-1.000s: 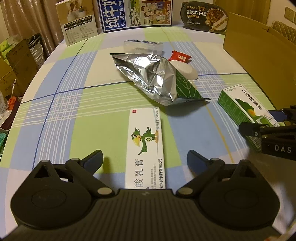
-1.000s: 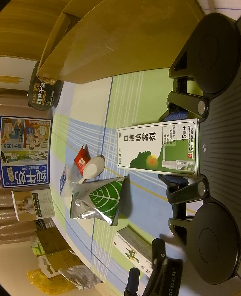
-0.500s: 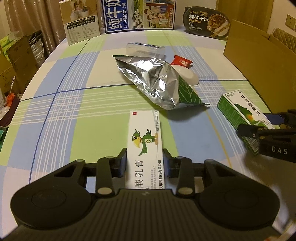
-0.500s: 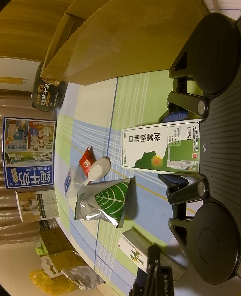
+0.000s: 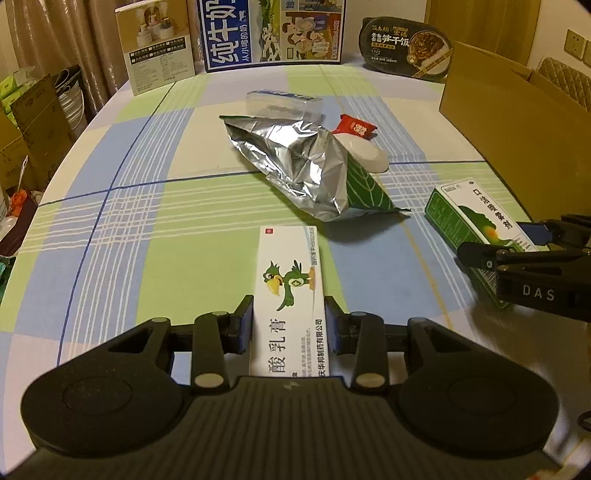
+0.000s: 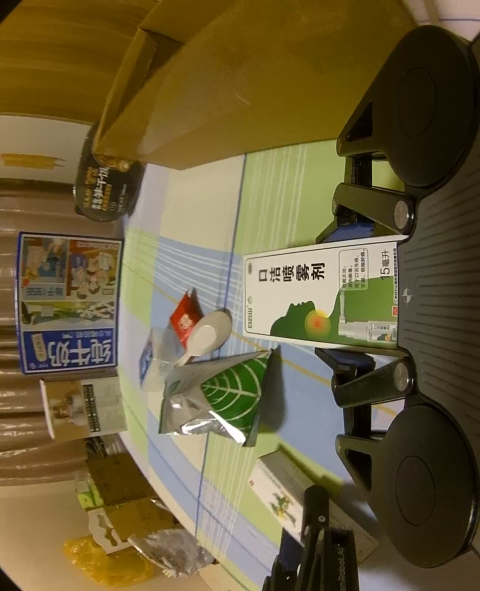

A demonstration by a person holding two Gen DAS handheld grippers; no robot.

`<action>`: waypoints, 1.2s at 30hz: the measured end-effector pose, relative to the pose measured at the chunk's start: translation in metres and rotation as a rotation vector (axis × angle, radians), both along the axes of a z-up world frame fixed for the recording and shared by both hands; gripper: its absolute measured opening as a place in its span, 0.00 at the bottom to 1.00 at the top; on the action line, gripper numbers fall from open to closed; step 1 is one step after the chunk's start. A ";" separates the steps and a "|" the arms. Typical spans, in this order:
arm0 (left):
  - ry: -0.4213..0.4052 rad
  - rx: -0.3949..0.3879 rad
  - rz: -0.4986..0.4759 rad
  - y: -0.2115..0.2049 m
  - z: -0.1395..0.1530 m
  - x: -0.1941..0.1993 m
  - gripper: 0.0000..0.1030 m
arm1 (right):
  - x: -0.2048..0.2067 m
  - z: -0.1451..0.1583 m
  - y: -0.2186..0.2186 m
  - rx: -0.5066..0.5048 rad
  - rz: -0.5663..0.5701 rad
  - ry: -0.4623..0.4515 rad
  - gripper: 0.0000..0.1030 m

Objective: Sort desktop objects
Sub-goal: 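Lift both held boxes off the table and hold them, then carry the ointment box and spray box over the cardboard box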

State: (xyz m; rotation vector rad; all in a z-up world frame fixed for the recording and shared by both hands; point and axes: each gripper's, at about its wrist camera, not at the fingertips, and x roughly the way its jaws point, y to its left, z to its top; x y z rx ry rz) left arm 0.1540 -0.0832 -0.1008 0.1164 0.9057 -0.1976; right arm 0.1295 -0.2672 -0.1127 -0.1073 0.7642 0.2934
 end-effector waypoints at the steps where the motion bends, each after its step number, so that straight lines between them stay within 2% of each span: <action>1: 0.000 -0.004 -0.001 0.000 0.001 -0.001 0.32 | -0.002 0.002 0.000 0.002 0.001 -0.004 0.51; 10: -0.018 -0.020 -0.031 -0.003 0.016 -0.016 0.32 | -0.031 0.012 -0.007 0.030 -0.026 0.005 0.51; 15: -0.004 -0.019 -0.042 -0.003 0.013 -0.027 0.32 | -0.043 0.011 -0.010 0.036 -0.043 0.021 0.51; 28: 0.026 0.011 -0.056 -0.013 -0.004 -0.018 0.33 | -0.039 0.001 -0.010 0.054 -0.051 0.045 0.51; 36: 0.001 -0.002 -0.055 -0.014 0.003 -0.019 0.32 | -0.041 0.010 -0.010 0.067 -0.059 0.007 0.51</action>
